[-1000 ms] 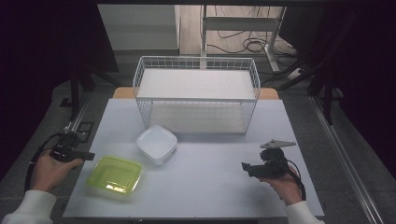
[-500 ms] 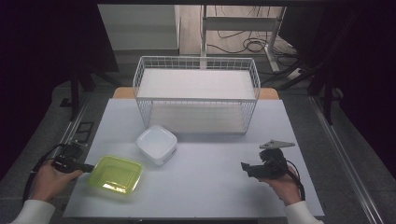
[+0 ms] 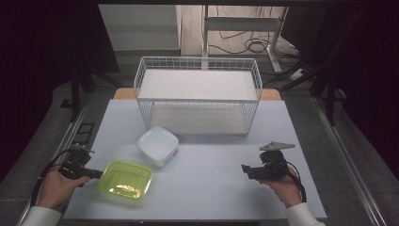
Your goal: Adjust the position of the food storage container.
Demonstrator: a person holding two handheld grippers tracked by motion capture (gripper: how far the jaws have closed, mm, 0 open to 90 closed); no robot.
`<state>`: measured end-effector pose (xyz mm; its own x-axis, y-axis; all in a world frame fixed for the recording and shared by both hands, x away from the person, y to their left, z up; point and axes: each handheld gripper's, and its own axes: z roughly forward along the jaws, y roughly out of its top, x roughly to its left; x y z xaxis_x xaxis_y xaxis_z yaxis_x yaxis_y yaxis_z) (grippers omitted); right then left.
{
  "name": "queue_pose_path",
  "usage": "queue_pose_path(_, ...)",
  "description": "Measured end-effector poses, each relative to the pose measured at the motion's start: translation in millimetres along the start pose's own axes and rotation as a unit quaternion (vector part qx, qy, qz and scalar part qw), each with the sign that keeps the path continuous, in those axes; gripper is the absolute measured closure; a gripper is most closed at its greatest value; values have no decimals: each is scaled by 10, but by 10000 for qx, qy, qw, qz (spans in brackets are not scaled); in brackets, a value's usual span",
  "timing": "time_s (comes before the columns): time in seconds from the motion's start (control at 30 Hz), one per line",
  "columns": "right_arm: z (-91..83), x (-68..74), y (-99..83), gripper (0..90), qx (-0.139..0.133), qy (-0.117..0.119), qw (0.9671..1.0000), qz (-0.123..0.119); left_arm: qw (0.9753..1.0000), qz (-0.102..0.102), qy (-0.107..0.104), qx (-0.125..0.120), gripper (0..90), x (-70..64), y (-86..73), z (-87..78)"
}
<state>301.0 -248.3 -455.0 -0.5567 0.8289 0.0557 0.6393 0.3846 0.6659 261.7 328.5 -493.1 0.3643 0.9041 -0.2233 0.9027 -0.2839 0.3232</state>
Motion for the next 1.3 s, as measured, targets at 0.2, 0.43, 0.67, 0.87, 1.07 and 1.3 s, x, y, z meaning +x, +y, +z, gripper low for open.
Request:
queue_pose_path(0.2, -1, -9, 0, 157, -1, 1, 10000, -1, 9997, 162, -164, -6, 894, -173, 30, 65)
queue_pose_path(0.43, -5, -21, 0, 157, 10, 2, 10000, 9, 9988, 366, -328, -11, 890, -369, 85, 143)
queue_pose_path(0.67, 3, -28, -12, 156, 32, 4, 10000, 5, 9980, 461, -436, -1, 891, -499, 113, 192)
queue_pose_path(0.87, -5, -30, -7, 157, 16, 2, 10000, 17, 9970, 548, -548, -2, 892, -629, 136, 220)
queue_pose_path(1.07, 1, -35, -12, 156, 35, 14, 10000, 27, 9953, 696, -672, 72, 892, -817, 174, 266)
queue_pose_path(1.3, -4, -45, -21, 156, 17, 2, 10000, 47, 9929, 872, -790, 192, 888, -1100, 254, 383)
